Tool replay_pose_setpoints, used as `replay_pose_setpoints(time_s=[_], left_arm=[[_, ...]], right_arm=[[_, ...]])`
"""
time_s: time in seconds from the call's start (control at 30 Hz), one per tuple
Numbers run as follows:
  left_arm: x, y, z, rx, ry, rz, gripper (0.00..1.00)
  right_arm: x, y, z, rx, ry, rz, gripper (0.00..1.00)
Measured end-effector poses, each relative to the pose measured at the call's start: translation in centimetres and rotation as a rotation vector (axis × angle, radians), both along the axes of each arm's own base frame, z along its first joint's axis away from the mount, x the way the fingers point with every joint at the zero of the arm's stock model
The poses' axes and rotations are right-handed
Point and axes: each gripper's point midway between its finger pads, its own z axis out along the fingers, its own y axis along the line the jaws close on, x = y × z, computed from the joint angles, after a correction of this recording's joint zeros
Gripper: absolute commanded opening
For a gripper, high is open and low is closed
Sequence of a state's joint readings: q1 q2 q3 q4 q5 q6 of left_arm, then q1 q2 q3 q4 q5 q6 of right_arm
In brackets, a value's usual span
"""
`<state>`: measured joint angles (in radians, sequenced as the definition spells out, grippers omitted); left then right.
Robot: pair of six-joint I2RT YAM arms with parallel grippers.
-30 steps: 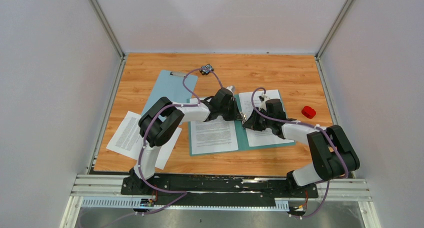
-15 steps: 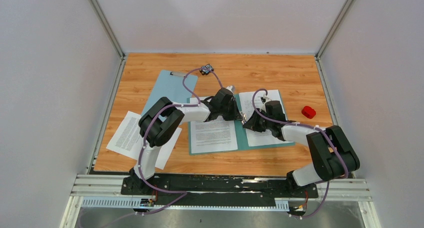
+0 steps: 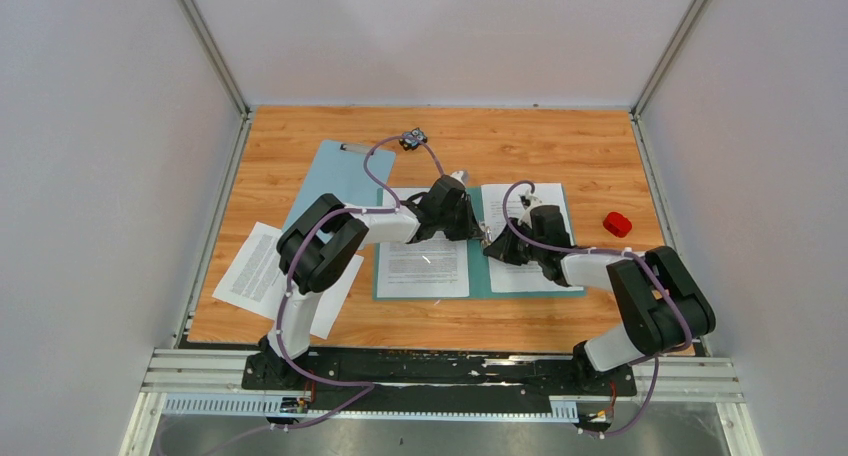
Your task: Put the files into the folder
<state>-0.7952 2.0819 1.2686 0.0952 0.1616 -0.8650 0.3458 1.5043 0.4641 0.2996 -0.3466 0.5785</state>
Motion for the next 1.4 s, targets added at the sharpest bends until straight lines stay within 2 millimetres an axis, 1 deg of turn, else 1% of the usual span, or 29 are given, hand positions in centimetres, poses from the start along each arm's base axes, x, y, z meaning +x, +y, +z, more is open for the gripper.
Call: replay_pose_setpoints(time_s=[0.17, 0.33, 0.47, 0.57, 0.67, 0.77, 0.83, 0.87, 0.93, 0.97, 1.0, 1.07, 1.13, 1.17, 1.2, 1.27, 1.3, 1.4], left_arm=[[0.0, 0.0, 0.0, -0.003, -0.001, -0.001, 0.17], [0.1, 0.0, 0.2, 0.010, -0.015, -0.013, 0.29], [0.4, 0.3, 0.6, 0.065, -0.035, -0.039, 0.35], [0.7, 0.7, 1.2, 0.113, -0.051, -0.056, 0.39], [1.1, 1.0, 2.8, 0.134, -0.081, -0.068, 0.41], [1.7, 1.6, 5.6, 0.141, -0.132, -0.071, 0.46], [1.7, 2.2, 7.4, 0.145, -0.164, -0.072, 0.49], [1.8, 2.6, 8.3, 0.149, -0.181, -0.071, 0.53], [2.0, 3.9, 10.3, 0.160, -0.215, -0.065, 0.68], [2.2, 4.7, 11.3, 0.167, -0.234, -0.060, 0.73], [2.4, 5.6, 12.1, 0.175, -0.251, -0.053, 0.77], [2.8, 7.9, 13.6, 0.206, -0.278, -0.028, 0.84], [3.1, 10.6, 14.4, 0.246, -0.291, 0.010, 0.92], [3.1, 12.0, 14.5, 0.268, -0.295, 0.026, 0.98], [3.0, 13.5, 14.4, 0.289, -0.292, 0.045, 1.00], [2.4, 16.0, 13.7, 0.327, -0.272, 0.067, 1.00], [2.0, 17.5, 12.8, 0.350, -0.244, 0.081, 1.00], [1.1, 20.3, 10.4, 0.399, -0.163, 0.102, 1.00]], right_arm=[[0.0, 0.0, 0.1, -0.003, 0.000, 0.003, 0.05], [0.2, -0.2, 0.6, -0.035, 0.013, 0.009, 0.12], [-0.1, -0.5, 0.9, -0.058, 0.028, 0.018, 0.19], [-0.6, -0.8, 1.3, -0.078, 0.042, 0.025, 0.28], [-1.0, -1.0, 2.5, -0.090, 0.037, 0.032, 0.39], [-0.5, -1.2, 4.9, -0.100, -0.007, 0.038, 0.50], [0.2, -1.4, 6.8, -0.113, -0.055, 0.037, 0.56], [0.6, -1.6, 7.8, -0.124, -0.080, 0.035, 0.61], [1.3, -2.1, 9.3, -0.146, -0.118, 0.025, 0.73], [1.6, -2.5, 9.8, -0.163, -0.134, 0.019, 0.75], [1.9, -2.9, 10.2, -0.183, -0.142, 0.010, 0.77], [2.3, -3.9, 10.5, -0.229, -0.148, -0.007, 0.79], [2.7, -4.9, 10.5, -0.279, -0.146, -0.029, 0.83], [2.9, -5.3, 10.5, -0.296, -0.143, -0.036, 0.83], [3.1, -5.7, 10.4, -0.318, -0.137, -0.041, 0.82], [3.6, -5.9, 10.1, -0.340, -0.121, -0.039, 0.79], [4.0, -5.9, 9.7, -0.351, -0.108, -0.036, 0.78], [4.2, -5.5, 8.3, -0.382, -0.066, -0.021, 0.77]])
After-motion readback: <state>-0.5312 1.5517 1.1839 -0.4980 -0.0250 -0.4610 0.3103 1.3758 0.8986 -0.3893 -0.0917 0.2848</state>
